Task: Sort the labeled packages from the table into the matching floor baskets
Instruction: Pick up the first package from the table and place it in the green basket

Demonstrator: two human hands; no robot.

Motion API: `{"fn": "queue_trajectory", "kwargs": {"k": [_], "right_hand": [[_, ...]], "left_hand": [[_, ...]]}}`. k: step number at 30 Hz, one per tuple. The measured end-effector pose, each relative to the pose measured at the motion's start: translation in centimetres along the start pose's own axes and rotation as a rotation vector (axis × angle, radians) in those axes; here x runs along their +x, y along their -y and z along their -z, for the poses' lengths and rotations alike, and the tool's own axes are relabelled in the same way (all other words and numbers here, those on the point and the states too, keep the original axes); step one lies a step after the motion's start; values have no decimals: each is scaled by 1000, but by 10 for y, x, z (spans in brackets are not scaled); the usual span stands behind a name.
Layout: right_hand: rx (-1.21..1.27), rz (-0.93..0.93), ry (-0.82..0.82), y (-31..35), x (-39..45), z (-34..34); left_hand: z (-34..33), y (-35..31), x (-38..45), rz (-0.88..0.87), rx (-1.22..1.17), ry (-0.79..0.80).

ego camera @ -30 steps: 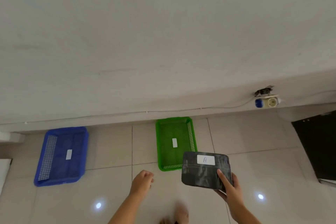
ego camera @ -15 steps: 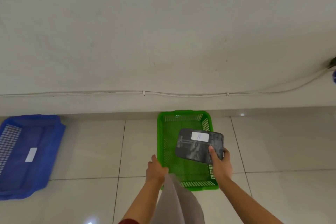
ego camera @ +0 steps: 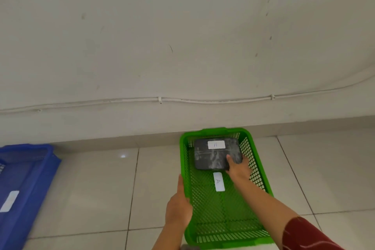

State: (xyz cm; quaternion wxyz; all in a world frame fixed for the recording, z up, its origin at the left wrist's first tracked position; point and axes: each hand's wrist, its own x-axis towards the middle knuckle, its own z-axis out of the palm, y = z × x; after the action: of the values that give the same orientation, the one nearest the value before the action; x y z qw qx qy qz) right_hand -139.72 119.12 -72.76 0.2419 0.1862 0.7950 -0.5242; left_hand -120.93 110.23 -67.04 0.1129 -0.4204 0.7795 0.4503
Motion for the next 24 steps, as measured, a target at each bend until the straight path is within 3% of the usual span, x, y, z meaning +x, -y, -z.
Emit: {"fn": "queue_trajectory", "kwargs": {"k": [5,9,12,18,24], "right_hand": [[-45,-21,-24,8,4,-7],[-174,-211,-47,43,-35,3],[-291,-257,56,95,-91,3],[-620,314,530,223,-230,-21],[-875,824,603,358,-402,4]], "left_hand": [[1,1,11,41,-104,10],[29,-22,6,133,15,80],[86,-63,-5,143,167,-76],[232,-134,-58,18,288,-456],[374,-191,-174,13,375,-626]]}}
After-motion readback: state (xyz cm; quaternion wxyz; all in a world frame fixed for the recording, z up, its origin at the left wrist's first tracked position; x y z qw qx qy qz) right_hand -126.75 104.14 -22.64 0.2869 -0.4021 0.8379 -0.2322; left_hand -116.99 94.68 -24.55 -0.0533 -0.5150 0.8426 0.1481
